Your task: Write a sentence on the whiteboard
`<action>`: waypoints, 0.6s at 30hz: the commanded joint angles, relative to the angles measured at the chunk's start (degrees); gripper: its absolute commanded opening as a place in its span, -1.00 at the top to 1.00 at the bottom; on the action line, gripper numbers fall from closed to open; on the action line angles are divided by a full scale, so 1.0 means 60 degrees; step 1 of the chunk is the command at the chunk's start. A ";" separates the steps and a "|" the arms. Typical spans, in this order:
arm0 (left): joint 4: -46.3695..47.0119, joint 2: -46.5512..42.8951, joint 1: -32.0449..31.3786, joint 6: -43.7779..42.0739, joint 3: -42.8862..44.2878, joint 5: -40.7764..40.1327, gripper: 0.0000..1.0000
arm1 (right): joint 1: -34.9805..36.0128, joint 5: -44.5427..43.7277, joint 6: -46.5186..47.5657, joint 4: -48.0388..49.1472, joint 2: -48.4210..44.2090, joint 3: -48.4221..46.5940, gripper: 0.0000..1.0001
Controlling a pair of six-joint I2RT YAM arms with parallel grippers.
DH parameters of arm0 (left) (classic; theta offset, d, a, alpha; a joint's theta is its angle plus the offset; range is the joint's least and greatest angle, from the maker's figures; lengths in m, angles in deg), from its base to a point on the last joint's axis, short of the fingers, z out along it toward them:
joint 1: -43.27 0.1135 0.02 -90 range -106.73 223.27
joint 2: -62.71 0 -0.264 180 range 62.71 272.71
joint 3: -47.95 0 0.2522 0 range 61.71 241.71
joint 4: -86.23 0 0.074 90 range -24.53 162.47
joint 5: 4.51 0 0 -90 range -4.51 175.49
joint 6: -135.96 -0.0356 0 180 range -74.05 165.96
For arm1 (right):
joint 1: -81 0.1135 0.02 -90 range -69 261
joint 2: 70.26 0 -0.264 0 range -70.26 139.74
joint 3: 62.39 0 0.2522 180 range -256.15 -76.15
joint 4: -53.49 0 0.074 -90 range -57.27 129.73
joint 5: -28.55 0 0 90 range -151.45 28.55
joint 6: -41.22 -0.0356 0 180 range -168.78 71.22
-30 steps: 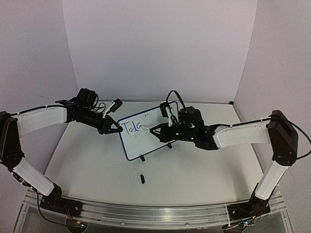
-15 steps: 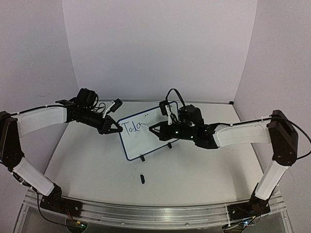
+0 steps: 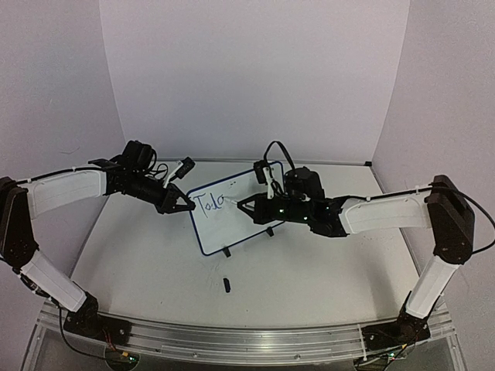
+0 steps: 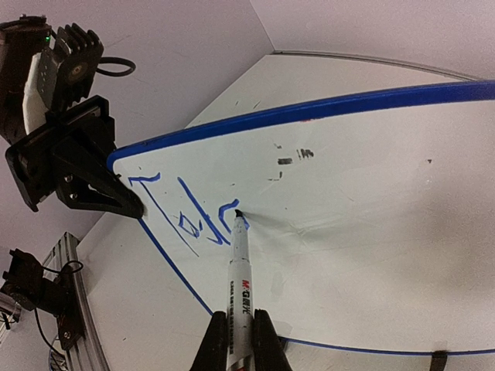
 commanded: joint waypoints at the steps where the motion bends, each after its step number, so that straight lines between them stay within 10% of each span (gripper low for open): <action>1: -0.0472 0.0062 -0.0050 -0.0261 0.0256 -0.0302 1.00 | -0.0053 -0.0105 -0.0090 0.0333 -0.0148 0.0112 1.00; 18: -0.0486 0.0062 -0.0050 -0.0275 0.0255 -0.0330 1.00 | -0.0051 -0.0307 -0.0160 0.0333 -0.0310 0.0430 1.00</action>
